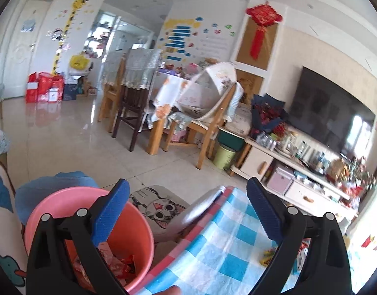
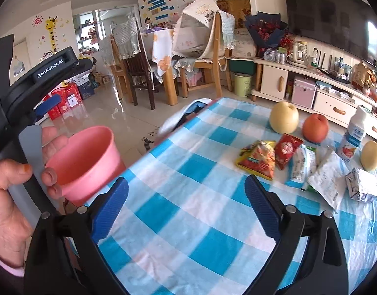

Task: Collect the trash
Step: 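Bring both open tools back over the table, then lower the left tool to the yellow snack packet while the right tool reaches the white printed carton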

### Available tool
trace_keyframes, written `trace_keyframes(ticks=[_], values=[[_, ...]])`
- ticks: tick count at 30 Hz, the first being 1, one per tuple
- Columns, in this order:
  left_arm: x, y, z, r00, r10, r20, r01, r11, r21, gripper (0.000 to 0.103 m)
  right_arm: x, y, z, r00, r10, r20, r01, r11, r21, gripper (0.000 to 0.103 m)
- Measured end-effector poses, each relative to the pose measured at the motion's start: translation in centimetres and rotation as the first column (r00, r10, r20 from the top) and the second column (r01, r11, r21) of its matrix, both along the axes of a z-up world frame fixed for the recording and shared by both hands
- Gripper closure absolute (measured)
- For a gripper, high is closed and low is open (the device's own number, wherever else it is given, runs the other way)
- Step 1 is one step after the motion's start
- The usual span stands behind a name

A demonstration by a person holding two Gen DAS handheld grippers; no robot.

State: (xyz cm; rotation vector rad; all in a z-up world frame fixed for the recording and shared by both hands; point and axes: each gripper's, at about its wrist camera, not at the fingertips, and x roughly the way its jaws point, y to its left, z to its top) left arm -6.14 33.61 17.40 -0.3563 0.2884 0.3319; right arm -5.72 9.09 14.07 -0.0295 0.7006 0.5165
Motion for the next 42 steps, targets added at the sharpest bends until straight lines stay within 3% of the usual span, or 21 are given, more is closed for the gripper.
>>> trace_keyframes(ticks=[14,29,42], values=[[2.2,-5.9,-1.1,0.985,-0.147,-0.085,0.152,0.987,0.058,0.008,-0.1,-5.8,0.0,0.998,-0.066,0.022,0.066,0.998,0.004,0.007],[4.8,-13.1,-2.7,0.937,-0.263,-0.230,0.307,0.934,0.182,0.008,0.0,-12.7,-0.3,0.988,-0.152,0.032,0.151,0.988,0.036,0.007],[7.9,-18.4,-5.9,0.845,-0.390,-0.365,0.474,0.864,0.173,0.008,1.0,-19.3,-0.4,0.965,-0.262,0.018,0.259,0.962,0.084,0.007]])
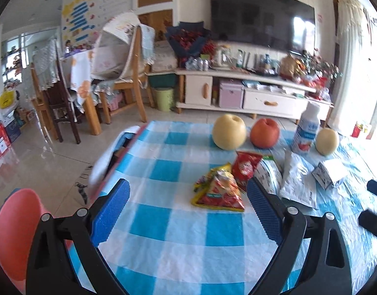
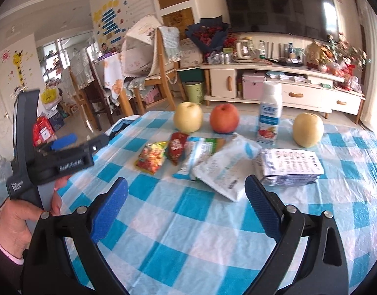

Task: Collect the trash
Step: 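Lower the left tool to the yellow snack packet while the right tool reaches the white printed carton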

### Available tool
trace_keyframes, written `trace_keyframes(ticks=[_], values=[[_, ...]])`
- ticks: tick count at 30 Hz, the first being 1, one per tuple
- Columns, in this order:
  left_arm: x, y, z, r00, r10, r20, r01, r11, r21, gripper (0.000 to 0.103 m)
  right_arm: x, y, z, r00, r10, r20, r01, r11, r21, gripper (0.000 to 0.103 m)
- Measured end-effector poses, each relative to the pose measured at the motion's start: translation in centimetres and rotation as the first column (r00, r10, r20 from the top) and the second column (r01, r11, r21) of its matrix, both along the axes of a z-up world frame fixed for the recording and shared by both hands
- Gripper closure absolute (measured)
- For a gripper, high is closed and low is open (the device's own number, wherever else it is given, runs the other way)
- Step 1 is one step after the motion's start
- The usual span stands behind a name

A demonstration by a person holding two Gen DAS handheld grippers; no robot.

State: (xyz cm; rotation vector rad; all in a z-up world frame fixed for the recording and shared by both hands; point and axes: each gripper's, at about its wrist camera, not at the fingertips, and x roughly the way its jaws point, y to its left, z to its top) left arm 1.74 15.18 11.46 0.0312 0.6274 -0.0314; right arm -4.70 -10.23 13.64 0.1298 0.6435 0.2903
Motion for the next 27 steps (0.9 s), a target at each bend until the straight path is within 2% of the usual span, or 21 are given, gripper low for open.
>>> trace_keyframes(ticks=[10,14,17,19,22,27], values=[[3.4,-2.3,-3.8,0.992,-0.038,-0.122,0.037,0.999,-0.010,0.008,2.4,-5.9,-1.3,0.989,-0.135,-0.056,0.136,0.991,0.011,0.007],[4.6,-2.4,-4.8,0.988,-0.024,-0.155,0.022,1.000,-0.017,0.008,4.3,-8.6,-2.6,0.977,-0.200,-0.076,0.201,0.980,0.010,0.007],[5.6,-2.0,-5.2,0.985,-0.019,-0.169,0.011,0.999,-0.050,0.008,6.2,-11.0,-3.9,0.963,-0.252,-0.096,0.253,0.967,0.007,0.007],[6.3,-1.8,-5.6,0.984,-0.014,-0.179,0.001,0.997,-0.071,0.008,7.3,-12.6,-4.9,0.951,-0.280,-0.130,0.286,0.958,0.031,0.007],[7.5,-1.7,-6.5,0.980,-0.010,-0.200,-0.009,0.995,-0.095,0.008,9.0,-15.5,-6.3,0.932,-0.308,-0.191,0.336,0.932,0.134,0.007],[9.1,-2.1,-7.9,0.974,-0.014,-0.228,-0.013,0.993,-0.115,0.008,11.5,-17.4,-7.6,0.920,-0.330,-0.213,0.364,0.921,0.143,0.007]])
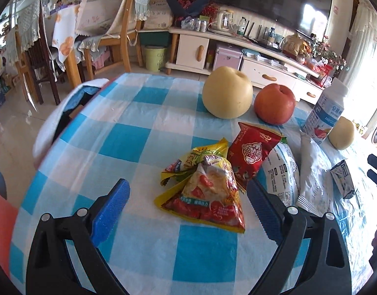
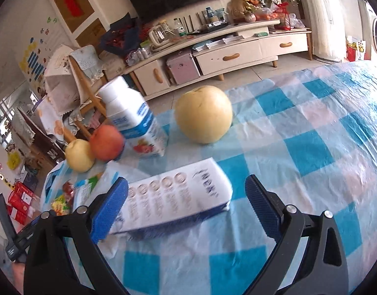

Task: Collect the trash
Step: 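Lower the left tool to the yellow snack packet while the right tool reaches the white printed carton, then close the left tool on the yellow packet while the right tool grips the white carton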

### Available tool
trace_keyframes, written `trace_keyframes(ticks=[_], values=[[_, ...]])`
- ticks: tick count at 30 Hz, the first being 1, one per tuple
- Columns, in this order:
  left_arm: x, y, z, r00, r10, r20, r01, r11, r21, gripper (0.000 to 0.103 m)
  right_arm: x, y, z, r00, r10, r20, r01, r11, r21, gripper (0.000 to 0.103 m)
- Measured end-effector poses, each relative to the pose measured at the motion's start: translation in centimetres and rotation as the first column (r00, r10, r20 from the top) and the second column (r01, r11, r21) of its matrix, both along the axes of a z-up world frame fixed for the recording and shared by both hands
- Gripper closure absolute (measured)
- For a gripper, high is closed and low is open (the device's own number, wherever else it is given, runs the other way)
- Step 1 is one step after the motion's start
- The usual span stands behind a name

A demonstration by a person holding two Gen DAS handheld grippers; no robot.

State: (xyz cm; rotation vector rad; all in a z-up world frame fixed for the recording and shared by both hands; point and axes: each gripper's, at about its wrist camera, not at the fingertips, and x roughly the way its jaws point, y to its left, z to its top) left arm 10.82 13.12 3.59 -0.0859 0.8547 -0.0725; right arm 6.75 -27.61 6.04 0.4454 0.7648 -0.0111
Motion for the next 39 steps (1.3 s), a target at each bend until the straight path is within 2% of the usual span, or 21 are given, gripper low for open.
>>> trace_keyframes(ticks=[2,3,4,8,14,20,23,27,29,30,32,33,35,36,39], values=[[0.5,-0.4,-0.5,1.000,-0.011,-0.010,0.011,1.000,0.007,0.012,1.0,-0.4,-0.5,1.000,0.006,-0.013,-0.005,1.000,0.020,0.007],[0.7,-0.6,-0.7,1.000,-0.014,-0.015,0.014,1.000,0.011,0.020,1.8,-0.5,-0.9,1.000,0.014,-0.025,-0.013,0.999,0.040,0.007],[0.9,-0.7,-0.9,1.000,-0.013,-0.021,0.014,1.000,0.011,0.023,2.1,-0.6,-1.1,0.999,0.019,-0.029,-0.018,0.999,0.050,0.007],[1.4,-1.0,-1.5,0.999,-0.015,-0.042,0.015,1.000,-0.010,0.030,3.9,0.7,-2.0,0.993,0.107,-0.050,-0.104,0.993,0.064,0.007],[1.3,-1.5,-1.6,0.999,-0.016,-0.040,0.017,1.000,0.021,0.036,4.2,4.7,-2.3,0.961,0.271,-0.050,-0.270,0.963,0.029,0.007],[0.6,-2.0,-1.3,0.998,-0.035,-0.054,0.035,0.999,0.005,0.039,3.2,9.9,-2.0,0.888,0.458,-0.046,-0.458,0.889,0.016,0.007],[0.1,-2.5,-1.2,0.997,-0.052,-0.048,0.053,0.998,0.025,0.040,1.9,13.1,-1.7,0.828,0.558,-0.051,-0.560,0.828,-0.037,0.007],[-0.9,-3.2,-1.1,0.993,-0.102,-0.064,0.100,0.995,-0.030,0.042,-0.1,15.6,-0.8,0.732,0.681,-0.028,-0.681,0.730,-0.055,0.007],[-1.8,-4.2,-1.0,0.989,-0.133,-0.062,0.133,0.991,-0.015,0.043,-0.8,15.4,-0.1,0.711,0.703,-0.003,-0.702,0.711,-0.041,0.007],[-2.1,-4.5,-1.1,0.987,-0.146,-0.064,0.145,0.989,-0.020,0.043,-1.2,15.1,0.4,0.712,0.702,0.013,-0.701,0.712,-0.040,0.007],[-3.2,-5.3,-1.1,0.982,-0.176,-0.067,0.174,0.984,-0.030,0.045,-1.8,13.9,1.3,0.741,0.670,0.032,-0.670,0.742,-0.034,0.007],[-3.6,-5.6,-1.1,0.980,-0.188,-0.068,0.187,0.982,-0.033,0.051,-1.9,13.2,1.6,0.760,0.650,0.033,-0.649,0.760,-0.033,0.007],[-4.7,-6.5,-1.1,0.972,-0.222,-0.074,0.219,0.975,-0.047,0.053,-2.5,11.7,2.4,0.804,0.594,0.039,-0.593,0.805,-0.022,0.007],[-5.3,-6.8,-1.1,0.970,-0.231,-0.073,0.228,0.973,-0.045,0.053,-2.8,10.7,2.6,0.840,0.543,0.023,-0.543,0.840,-0.008,0.007],[-6.7,-7.9,-1.1,0.963,-0.260,-0.068,0.258,0.965,-0.041,0.053,-3.1,9.2,2.2,0.910,0.410,-0.058,-0.410,0.912,0.006,0.007]])
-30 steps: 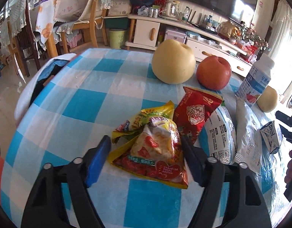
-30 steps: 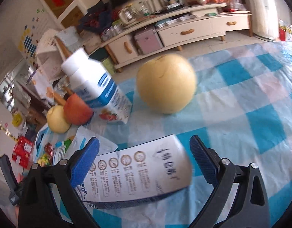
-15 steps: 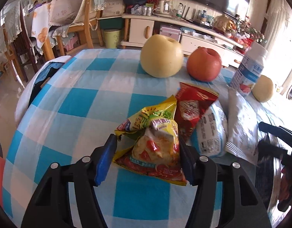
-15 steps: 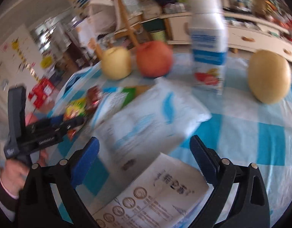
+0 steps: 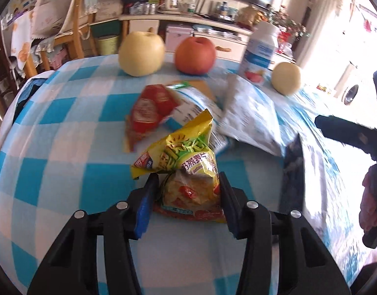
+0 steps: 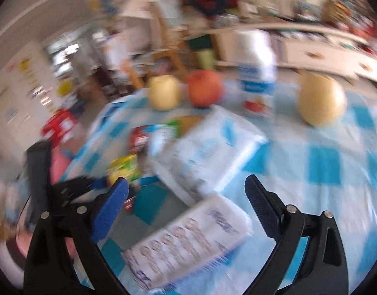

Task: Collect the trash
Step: 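Close the left tool on the yellow packet while the right tool grips the white carton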

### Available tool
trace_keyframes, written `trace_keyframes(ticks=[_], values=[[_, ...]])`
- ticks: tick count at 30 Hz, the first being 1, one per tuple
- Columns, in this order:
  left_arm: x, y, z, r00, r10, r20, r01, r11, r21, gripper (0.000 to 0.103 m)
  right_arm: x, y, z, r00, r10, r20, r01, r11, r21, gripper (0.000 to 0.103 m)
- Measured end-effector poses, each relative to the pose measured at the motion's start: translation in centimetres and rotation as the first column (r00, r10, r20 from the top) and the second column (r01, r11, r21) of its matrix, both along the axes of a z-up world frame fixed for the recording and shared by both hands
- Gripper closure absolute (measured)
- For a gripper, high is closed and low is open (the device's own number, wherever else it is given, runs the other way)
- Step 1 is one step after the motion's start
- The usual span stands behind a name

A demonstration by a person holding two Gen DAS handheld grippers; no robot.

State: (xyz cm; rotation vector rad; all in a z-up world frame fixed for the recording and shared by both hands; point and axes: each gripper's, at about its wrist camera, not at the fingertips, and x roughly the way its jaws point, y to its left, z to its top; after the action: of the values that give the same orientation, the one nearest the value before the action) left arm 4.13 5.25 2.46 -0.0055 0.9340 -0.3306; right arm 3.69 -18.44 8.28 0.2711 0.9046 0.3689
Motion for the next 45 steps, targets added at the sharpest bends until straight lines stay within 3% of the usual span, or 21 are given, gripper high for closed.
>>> trace_keyframes(ticks=[3,6,10,17,23,27,31,33,38,43,45], values=[[-0.9,-0.4,0.0,1.000,-0.007,-0.006,0.007,1.000,-0.027,0.055,-0.8,-0.2,-0.6,0.995,-0.088,-0.050,0.089,0.996,0.016,0.007],[-2.0,-0.7,0.0,1.000,-0.012,-0.010,0.012,0.999,-0.047,0.056,-2.8,0.7,-0.9,0.985,-0.165,-0.048,0.163,0.986,-0.038,0.007],[-3.3,-0.5,0.1,1.000,-0.013,-0.027,0.011,0.998,-0.068,0.056,-5.0,1.9,-2.1,0.976,-0.208,-0.070,0.206,0.978,-0.031,0.007],[-6.4,1.2,0.3,0.997,0.028,-0.070,-0.036,0.991,-0.125,0.057,-5.0,4.6,-2.1,0.980,-0.196,0.018,0.197,0.978,-0.072,0.007],[-8.7,3.2,0.3,0.991,0.072,-0.115,-0.092,0.981,-0.174,0.057,-5.0,7.0,-3.0,0.993,-0.099,0.064,0.111,0.971,-0.211,0.008],[-9.0,4.0,0.4,0.989,0.082,-0.121,-0.102,0.980,-0.169,0.056,-5.3,6.1,-2.9,0.992,-0.119,0.039,0.124,0.976,-0.178,0.016],[-8.9,4.1,0.4,0.991,0.079,-0.105,-0.095,0.984,-0.152,0.051,-5.4,5.6,-2.1,0.980,-0.194,0.038,0.198,0.961,-0.192,0.015],[-8.6,4.3,0.2,0.989,0.091,-0.112,-0.107,0.984,-0.145,0.043,-5.1,5.7,-2.0,0.978,-0.205,0.027,0.206,0.963,-0.171,0.015],[-8.0,3.9,0.1,0.991,0.098,-0.094,-0.110,0.986,-0.129,0.040,-4.5,6.9,-2.9,0.977,-0.211,0.021,0.211,0.958,-0.194,0.011],[-7.4,3.8,0.0,0.990,0.108,-0.089,-0.119,0.985,-0.122,0.045,-4.9,7.0,-3.4,0.976,-0.213,0.049,0.218,0.947,-0.237,0.023],[-7.2,3.8,0.1,0.989,0.116,-0.091,-0.127,0.985,-0.119,0.052,-5.5,6.6,-3.1,0.975,-0.212,0.072,0.224,0.941,-0.254,0.037]])
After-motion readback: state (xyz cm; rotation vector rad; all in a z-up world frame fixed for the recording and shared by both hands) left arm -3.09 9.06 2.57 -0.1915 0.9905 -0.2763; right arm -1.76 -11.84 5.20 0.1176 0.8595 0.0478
